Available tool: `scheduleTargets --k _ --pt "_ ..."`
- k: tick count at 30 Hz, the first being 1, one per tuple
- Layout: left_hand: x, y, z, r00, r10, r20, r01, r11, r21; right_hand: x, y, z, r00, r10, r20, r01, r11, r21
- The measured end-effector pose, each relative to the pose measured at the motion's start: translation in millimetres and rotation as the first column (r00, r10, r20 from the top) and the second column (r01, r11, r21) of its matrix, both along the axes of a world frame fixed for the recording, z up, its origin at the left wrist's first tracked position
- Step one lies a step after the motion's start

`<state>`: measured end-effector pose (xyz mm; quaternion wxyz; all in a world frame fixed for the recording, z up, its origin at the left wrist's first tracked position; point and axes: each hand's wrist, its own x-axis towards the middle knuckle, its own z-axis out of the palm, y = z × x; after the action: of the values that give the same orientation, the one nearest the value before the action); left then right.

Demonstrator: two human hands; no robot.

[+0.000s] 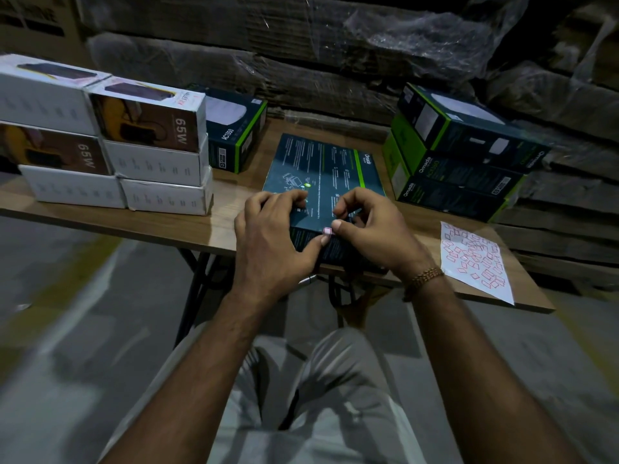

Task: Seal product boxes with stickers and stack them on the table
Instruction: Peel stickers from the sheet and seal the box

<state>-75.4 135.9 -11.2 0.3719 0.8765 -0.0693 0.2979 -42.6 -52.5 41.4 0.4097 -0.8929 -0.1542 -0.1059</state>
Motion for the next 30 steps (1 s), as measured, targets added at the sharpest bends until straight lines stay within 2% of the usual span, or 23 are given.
scheduleTargets --k 3,5,9,12,19,25,27,30 --pt "-0.2 -0.1 -0.1 1.0 0.002 0.001 -0.002 1.0 0.0 -3.3 -3.2 -2.4 0.999 -0.002 0.035 0.001 0.999 0.036" --pt "0.1 0.4 -0.3 1.0 0.003 -0.002 -0.003 1.0 -0.001 -13.1 -2.5 -5.1 0.993 -0.002 0.12 -0.005 0.999 0.054" --pt "0.7 1.3 -1.1 1.0 -0.002 -0.002 0.002 1.0 0.0 -37.7 1.2 -17.0 0.919 0.047 0.391 -0.003 0.993 -0.114" --pt "1.4 1.6 -1.9 1.0 -0.006 -0.007 0.006 1.0 0.002 -42.1 -0.4 -22.7 0.884 0.074 0.461 0.027 0.978 -0.208" --pt "1.1 1.3 -2.2 1.0 -0.016 0.002 0.016 1.0 -0.007 -39.4 4.3 -20.3 0.881 0.074 0.467 0.059 0.962 -0.265" --pt "1.4 1.6 -3.9 1.0 -0.017 0.003 0.017 1.0 -0.003 -38.2 5.8 -19.3 0.892 0.066 0.446 0.048 0.97 -0.24" --pt "1.4 1.1 -4.0 1.0 -0.02 0.0 0.02 1.0 -0.005 -38.9 4.8 -21.2 0.894 0.061 0.444 0.038 0.977 -0.211" --pt "1.3 2.5 -3.4 1.0 -0.03 -0.005 0.03 0.999 -0.024 -40.0 3.1 -22.8 0.905 0.019 0.425 0.02 0.996 -0.088"
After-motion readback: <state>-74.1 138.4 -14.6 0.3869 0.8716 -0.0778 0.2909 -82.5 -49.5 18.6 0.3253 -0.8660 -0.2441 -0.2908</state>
